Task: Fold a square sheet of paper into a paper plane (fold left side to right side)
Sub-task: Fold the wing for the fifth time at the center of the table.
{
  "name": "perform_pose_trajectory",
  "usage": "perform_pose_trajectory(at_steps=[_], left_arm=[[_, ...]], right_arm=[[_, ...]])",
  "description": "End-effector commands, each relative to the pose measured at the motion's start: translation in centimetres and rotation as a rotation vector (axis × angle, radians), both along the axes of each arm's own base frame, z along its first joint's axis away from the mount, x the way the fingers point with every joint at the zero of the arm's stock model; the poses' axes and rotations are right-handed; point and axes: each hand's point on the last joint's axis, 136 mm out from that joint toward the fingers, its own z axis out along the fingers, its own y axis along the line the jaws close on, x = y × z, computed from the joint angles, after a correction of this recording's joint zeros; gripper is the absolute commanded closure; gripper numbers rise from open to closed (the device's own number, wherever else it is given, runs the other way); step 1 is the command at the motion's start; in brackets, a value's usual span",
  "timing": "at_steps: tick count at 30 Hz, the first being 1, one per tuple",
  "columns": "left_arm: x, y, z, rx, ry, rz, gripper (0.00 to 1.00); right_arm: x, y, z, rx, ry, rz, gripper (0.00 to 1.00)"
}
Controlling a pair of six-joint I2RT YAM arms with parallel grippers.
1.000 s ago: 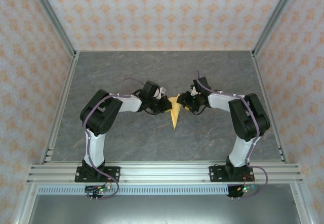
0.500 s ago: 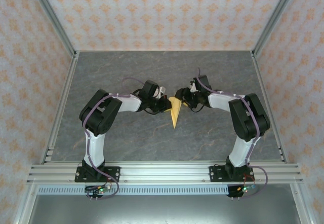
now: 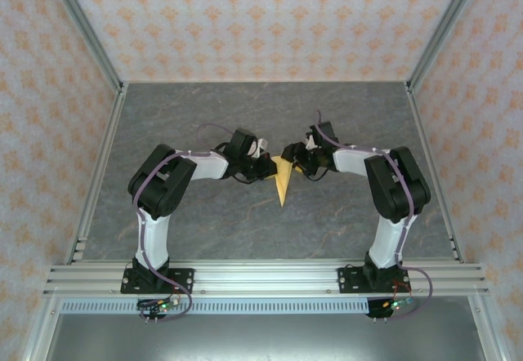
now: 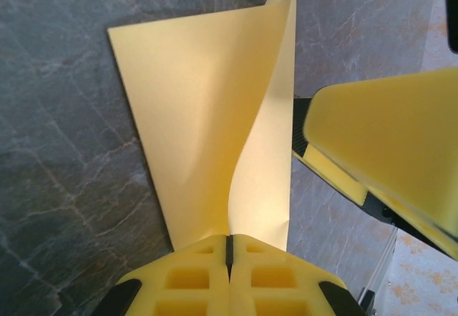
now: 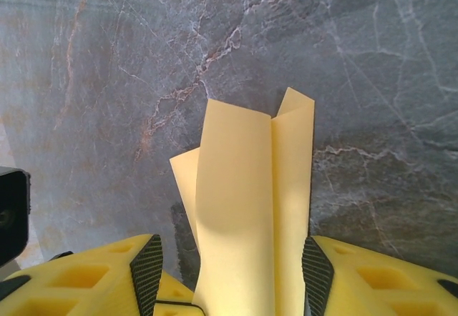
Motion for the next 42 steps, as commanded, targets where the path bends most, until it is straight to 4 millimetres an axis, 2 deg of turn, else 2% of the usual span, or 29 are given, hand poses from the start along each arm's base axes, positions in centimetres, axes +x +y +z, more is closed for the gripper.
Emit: perform_pose_trajectory(at_steps=[1, 6, 13, 19, 34, 42], left_arm=[[1.3, 0.2, 2.4, 0.013, -0.077, 0.005, 1.0], [1.3, 0.2, 2.4, 0.021, -0.08, 0.0, 1.0], [1.4, 0.2, 2.2, 0.027, -0.076, -0.003, 1.0], [1.3, 0.2, 2.1, 0.026, -0.073, -0.005, 1.0], [1.4, 0.2, 1.9, 0.027, -0.069, -0.002, 1.0], [1.4, 0.2, 2.0, 0.025, -0.071, -0.001, 1.0]], right_arm=[[-0.2, 0.1, -1.1, -0.041, 0.029, 0.019, 0.42], [-0.2, 0.0, -1.2, -0.059, 0.029, 0.025, 0.42], [0.7, 0.2, 1.6, -0.037, -0.043, 0.014, 0.42], [1.1, 0.9, 2.6, 0.011, -0.061, 0.011, 0.42], [0.9, 0.2, 3.4, -0.029, -0.089, 0.007, 0.42], [0.9, 1.1, 2.7, -0.018, -0.068, 0.024, 0.42]])
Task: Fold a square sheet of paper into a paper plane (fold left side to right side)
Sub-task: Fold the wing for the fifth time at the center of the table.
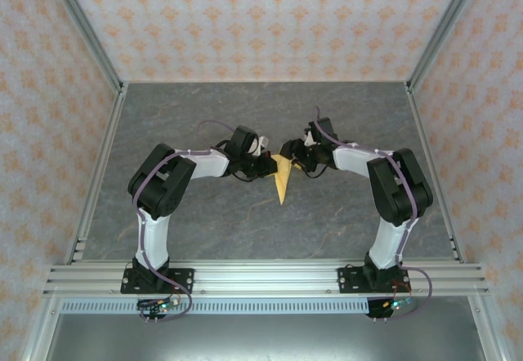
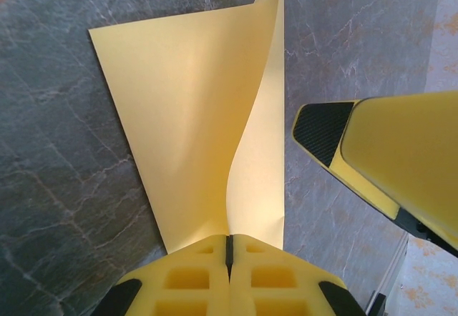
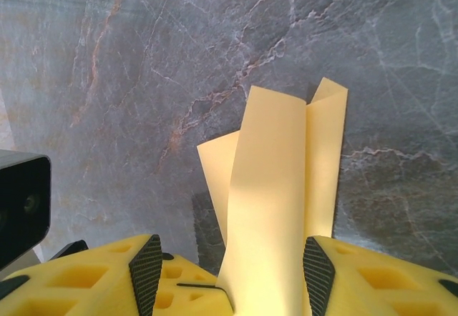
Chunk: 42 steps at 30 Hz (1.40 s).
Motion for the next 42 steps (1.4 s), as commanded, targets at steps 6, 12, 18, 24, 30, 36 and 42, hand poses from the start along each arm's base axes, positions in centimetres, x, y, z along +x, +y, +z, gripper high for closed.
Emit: perform_pose_trajectory(at_steps=[6, 12, 18, 24, 30, 36, 42], left_arm=[[0.9, 0.1, 1.8, -0.003, -0.047, 0.008, 1.0], [0.8, 0.1, 1.8, -0.002, -0.047, 0.008, 1.0], [0.9, 0.2, 1.7, -0.001, -0.048, 0.009, 1.0], [0.8, 0.2, 1.7, -0.002, -0.047, 0.008, 1.0], [0.8, 0.2, 1.9, -0.003, -0.05, 0.01, 1.0], [0.8, 0.2, 1.9, -0.001, -0.049, 0.01, 1.0], [0.9, 0.2, 2.0, -0.003, -0.053, 0.009, 1.0]], right_arm=[[0.6, 0.6, 0.2, -0.011, -0.017, 0.009, 0.42], [0.5, 0.3, -0.2, -0.035, -0.015, 0.003, 0.42], [0.4, 0.1, -0.3, -0.049, -0.014, 0.002, 0.42], [0.4, 0.7, -0.6, -0.043, -0.006, 0.014, 0.42], [0.4, 0.7, -1.2, -0.047, 0.007, 0.014, 0.42], [0.4, 0.6, -1.3, -0.055, 0.006, 0.01, 0.42], [0.4, 0.9, -1.5, -0.048, 0.012, 0.019, 0.42]])
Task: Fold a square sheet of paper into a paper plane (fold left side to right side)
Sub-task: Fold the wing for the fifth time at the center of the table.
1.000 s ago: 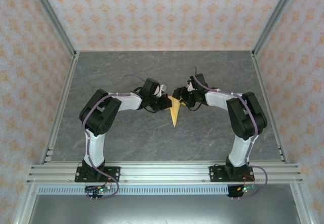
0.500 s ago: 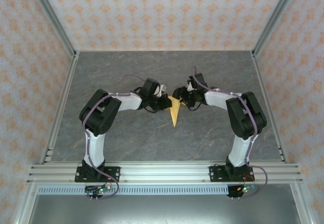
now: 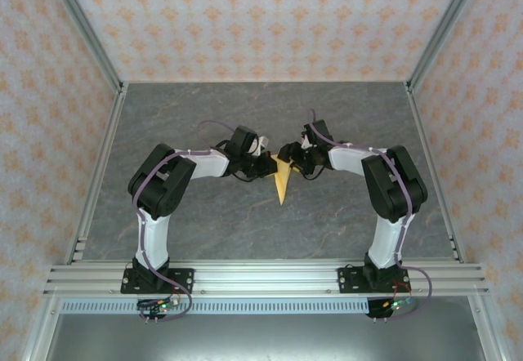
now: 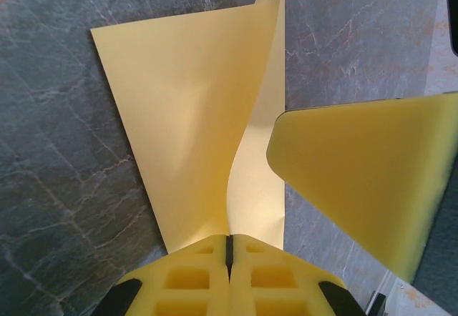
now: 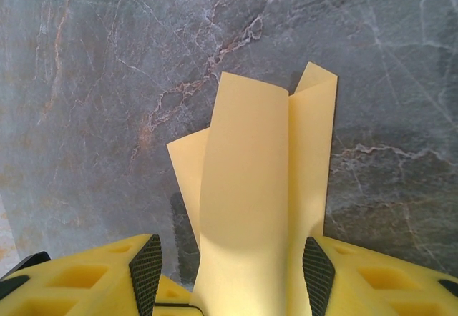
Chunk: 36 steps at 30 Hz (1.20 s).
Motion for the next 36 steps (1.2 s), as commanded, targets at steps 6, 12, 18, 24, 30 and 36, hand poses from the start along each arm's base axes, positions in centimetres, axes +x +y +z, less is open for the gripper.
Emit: perform_pose_trajectory(at_steps=[6, 12, 18, 24, 30, 36], left_arm=[[0.9, 0.4, 2.0, 0.016, -0.062, 0.002, 1.0], [1.2, 0.5, 1.9, 0.034, -0.067, 0.004, 1.0], [1.7, 0.7, 1.9, 0.037, -0.074, 0.012, 1.0], [2.0, 0.6, 1.6, 0.037, -0.07, 0.011, 1.0], [2.0, 0.5, 1.2, 0.038, -0.062, 0.008, 1.0], [1.8, 0.6, 0.2, 0.047, -0.043, 0.006, 1.0]], right_arm=[[-0.2, -0.2, -1.3, -0.071, 0.044, 0.018, 0.41], [-1.0, -0.7, -2.4, -0.109, 0.091, 0.026, 0.41], [-1.4, -0.8, -2.9, -0.124, 0.108, 0.032, 0.41], [-1.5, -0.6, -3.0, -0.122, 0.109, 0.038, 0.41], [-1.6, -0.5, -2.9, -0.119, 0.111, 0.04, 0.41], [-1.6, -0.5, -2.9, -0.119, 0.111, 0.039, 0.41]])
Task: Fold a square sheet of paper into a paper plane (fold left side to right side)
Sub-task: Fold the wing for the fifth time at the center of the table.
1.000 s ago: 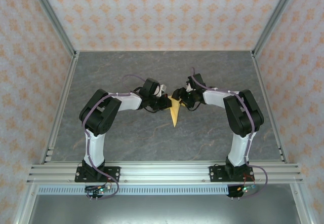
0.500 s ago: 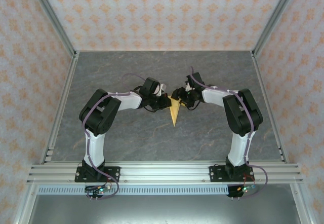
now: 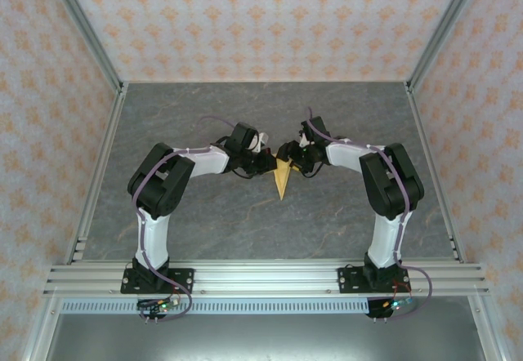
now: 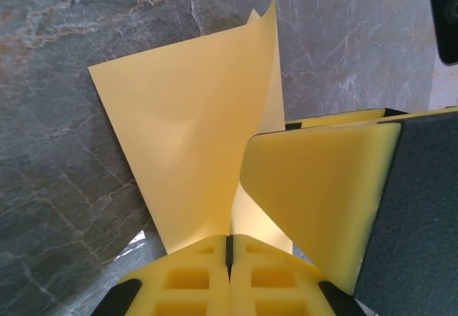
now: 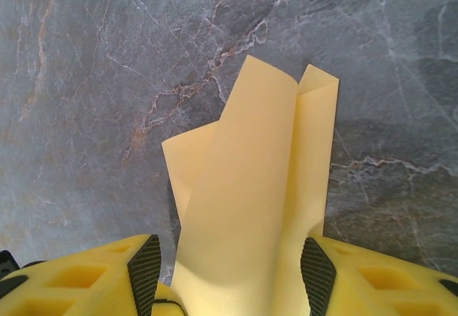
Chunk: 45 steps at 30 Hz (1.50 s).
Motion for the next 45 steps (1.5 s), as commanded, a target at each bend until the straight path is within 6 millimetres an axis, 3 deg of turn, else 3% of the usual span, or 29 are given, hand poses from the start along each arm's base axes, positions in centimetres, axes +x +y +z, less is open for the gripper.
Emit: perform_pose_trajectory(at_steps=[1, 23, 34, 41, 43, 45], left_arm=[[0.7, 0.3, -0.5, 0.021, -0.018, 0.003, 1.0], [-0.2, 1.6, -3.6, 0.092, 0.022, 0.014, 1.0], [-0.9, 1.7, -5.2, 0.083, 0.06, 0.018, 1.0], [-1.2, 1.9, -5.6, 0.091, 0.066, 0.019, 1.0], [-1.2, 1.9, -5.6, 0.092, 0.066, 0.017, 1.0], [-1.1, 1.9, -5.5, 0.092, 0.065, 0.018, 1.0]], right_arm=[[-1.7, -0.7, -2.6, -0.076, 0.084, 0.008, 0.41], [-1.7, -0.4, -2.1, -0.061, 0.069, 0.014, 0.41], [0.3, 1.0, 2.2, 0.039, -0.06, 0.01, 0.41], [1.0, -0.1, 5.8, 0.008, -0.166, -0.021, 0.39], [0.9, -0.4, 6.0, -0.001, -0.168, -0.024, 0.39], [0.7, -0.2, 5.7, 0.008, -0.154, -0.015, 0.47]])
